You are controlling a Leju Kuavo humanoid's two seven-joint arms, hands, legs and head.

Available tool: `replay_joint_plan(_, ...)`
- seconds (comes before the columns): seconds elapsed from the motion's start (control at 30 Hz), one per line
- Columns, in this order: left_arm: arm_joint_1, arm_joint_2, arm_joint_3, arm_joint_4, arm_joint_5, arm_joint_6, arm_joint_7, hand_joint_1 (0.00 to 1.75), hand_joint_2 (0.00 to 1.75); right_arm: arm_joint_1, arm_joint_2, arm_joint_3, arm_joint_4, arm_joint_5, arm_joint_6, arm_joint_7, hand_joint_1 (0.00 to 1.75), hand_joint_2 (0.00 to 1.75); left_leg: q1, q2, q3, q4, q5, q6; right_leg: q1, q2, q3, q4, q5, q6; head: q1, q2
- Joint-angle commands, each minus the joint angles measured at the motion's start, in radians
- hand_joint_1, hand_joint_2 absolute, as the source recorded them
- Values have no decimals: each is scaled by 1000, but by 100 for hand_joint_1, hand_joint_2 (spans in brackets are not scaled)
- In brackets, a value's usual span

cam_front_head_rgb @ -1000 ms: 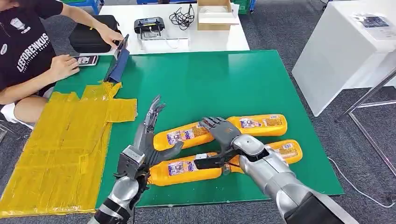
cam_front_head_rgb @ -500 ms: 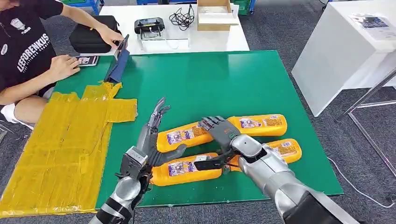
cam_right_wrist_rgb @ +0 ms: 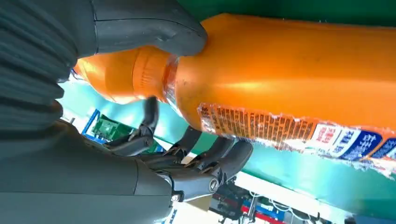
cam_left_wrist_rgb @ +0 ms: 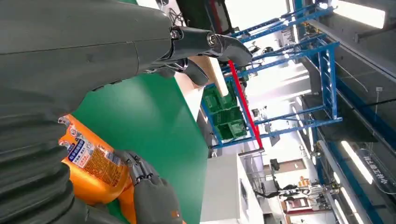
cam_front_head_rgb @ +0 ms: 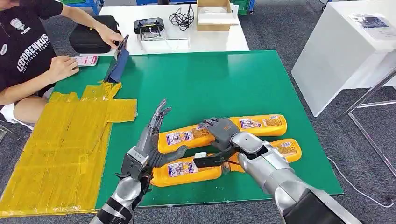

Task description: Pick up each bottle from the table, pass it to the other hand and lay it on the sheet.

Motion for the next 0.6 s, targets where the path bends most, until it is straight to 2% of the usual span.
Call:
replay_joint_plan(0.03, -32, 17, -17, 65, 0, -4, 2, 0, 175, 9, 17, 9, 31, 27, -2, -3, 150, 175, 1, -6, 5, -2, 0, -1, 0, 2, 5, -2, -1, -2, 0, 0)
replay_joint_plan(0.1, -32, 17, -16, 66, 0, -4, 2, 0, 175, 8, 19, 10, 29, 31, -4, -1, 154, 175, 1, -6, 5, -2, 0, -1, 0, 2, 6, -2, -1, -2, 0, 0)
replay_joint_plan(0.2, -31, 17, -12, 65, 0, -5, 2, 0, 175, 7, 23, 12, 23, 40, -24, 5, 145, 175, 1, -5, 4, -2, 0, -1, 0, 1, 5, -2, -1, -1, 0, 0)
replay_joint_plan(0.23, -23, 16, -2, 61, 0, -6, 2, 0, 175, -6, 37, 24, 4, 73, -81, 39, 10, 175, 0, -2, 2, -1, 0, -1, 0, 1, 2, -1, 0, -1, 0, 0)
replay_joint_plan(0.27, -23, 16, -1, 60, -1, -6, 2, 0, 175, -8, 38, 26, -1, 77, -92, 44, 3, 175, 1, -4, 4, -2, 0, -1, 0, 2, 4, -1, 0, -2, 0, 0)
replay_joint_plan(0.33, -24, 14, 0, 58, -1, -6, 2, 0, 175, -12, 48, 26, -3, 78, -83, 49, 3, 175, 0, 1, 4, -1, 1, -1, 1, 3, 1, 0, 2, -4, 0, 0)
replay_joint_plan(0.5, -9, 10, 20, 44, -5, -2, 11, 0, 175, -29, 81, 25, -63, 107, -134, 96, 0, 175, 1, 1, 2, 0, 0, -2, 2, 4, 0, 1, 2, -4, 0, 0)
replay_joint_plan(0.6, 8, 4, 47, 26, -9, -1, 14, 0, 175, -36, 96, 29, -143, 123, -91, 118, 0, 175, 1, 1, 0, 0, 0, -2, 2, 5, -1, 1, 2, -4, 0, 0)
